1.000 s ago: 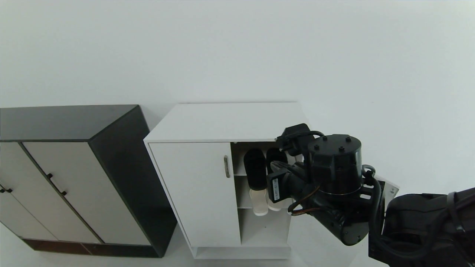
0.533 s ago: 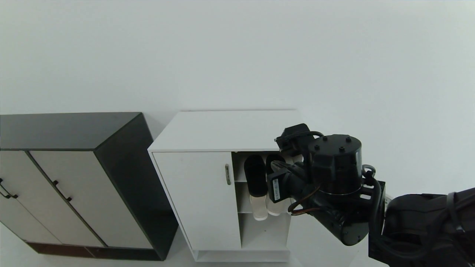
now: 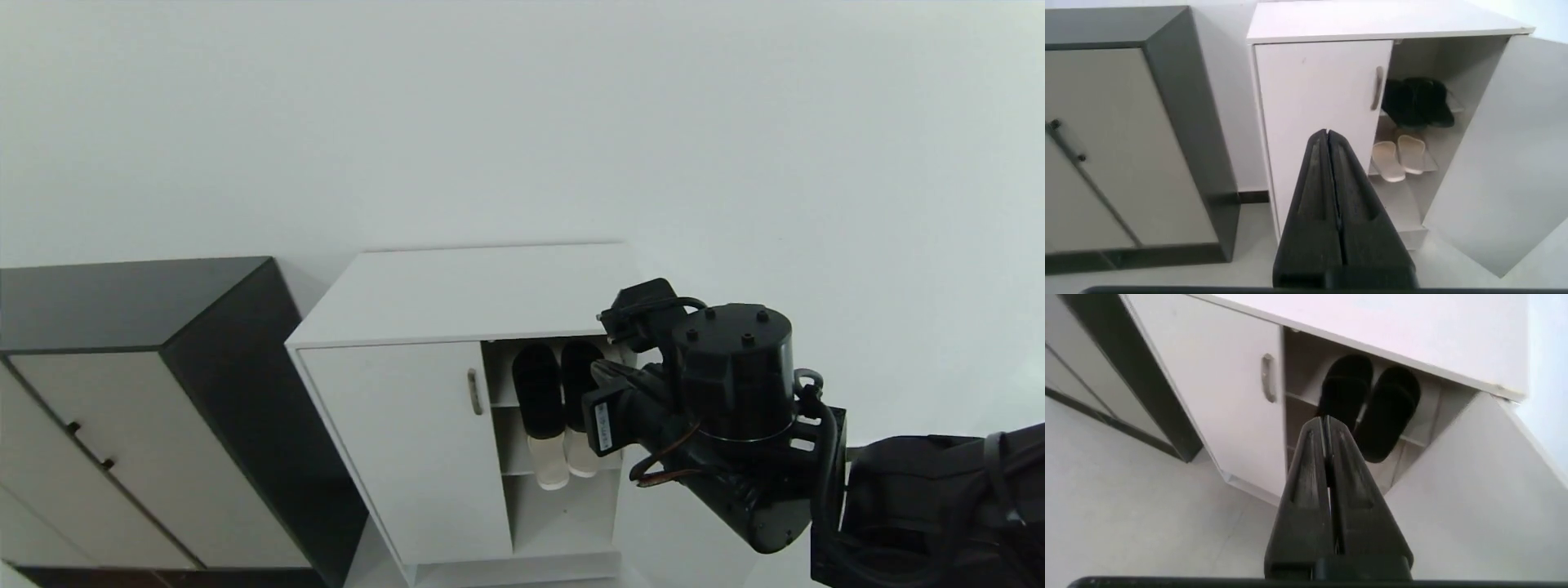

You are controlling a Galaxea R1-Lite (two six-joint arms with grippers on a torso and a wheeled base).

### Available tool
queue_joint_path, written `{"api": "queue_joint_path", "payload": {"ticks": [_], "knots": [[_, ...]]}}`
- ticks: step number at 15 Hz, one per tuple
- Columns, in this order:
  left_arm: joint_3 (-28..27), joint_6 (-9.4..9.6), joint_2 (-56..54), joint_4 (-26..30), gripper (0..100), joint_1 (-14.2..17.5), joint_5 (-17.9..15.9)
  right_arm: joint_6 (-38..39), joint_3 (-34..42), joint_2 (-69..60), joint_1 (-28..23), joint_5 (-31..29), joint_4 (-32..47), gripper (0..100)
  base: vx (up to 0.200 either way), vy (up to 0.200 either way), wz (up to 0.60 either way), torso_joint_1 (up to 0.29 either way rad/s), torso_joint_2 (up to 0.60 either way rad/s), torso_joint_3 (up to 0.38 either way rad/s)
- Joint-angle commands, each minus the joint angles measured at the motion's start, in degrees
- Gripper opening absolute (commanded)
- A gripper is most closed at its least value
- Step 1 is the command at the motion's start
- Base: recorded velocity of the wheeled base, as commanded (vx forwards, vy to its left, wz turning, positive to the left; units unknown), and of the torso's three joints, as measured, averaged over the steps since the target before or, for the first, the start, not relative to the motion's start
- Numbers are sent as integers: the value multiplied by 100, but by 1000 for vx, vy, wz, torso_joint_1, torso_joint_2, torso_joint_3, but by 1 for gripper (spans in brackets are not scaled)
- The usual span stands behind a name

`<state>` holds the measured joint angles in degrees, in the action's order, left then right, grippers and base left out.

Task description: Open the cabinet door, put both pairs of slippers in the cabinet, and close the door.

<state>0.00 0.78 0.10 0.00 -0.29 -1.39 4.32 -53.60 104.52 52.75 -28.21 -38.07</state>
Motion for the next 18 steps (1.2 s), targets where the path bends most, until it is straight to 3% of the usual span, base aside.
{"api": "queue_joint_path", "payload": {"ticks": [1, 5, 11, 18], "knots": [[0, 1, -1, -9, 0, 3, -2, -1, 8, 16, -10, 0, 1, 0, 0, 0, -600, 22, 7, -7], [0, 1, 8, -9, 0, 12, -2, -1, -1, 16, -89, 0, -7, 0, 0, 0, -600, 6, -2, 0], [0, 1, 8, -9, 0, 3, -2, -238, -397, 95, -819, -27, 116, 0, 0, 0, 0, 0, 0, 0], [0, 1, -1, -9, 0, 3, -2, 623, -1908, 429, -1337, 501, 1821, 0, -171, 0, 0, 1, 5, -1]]}}
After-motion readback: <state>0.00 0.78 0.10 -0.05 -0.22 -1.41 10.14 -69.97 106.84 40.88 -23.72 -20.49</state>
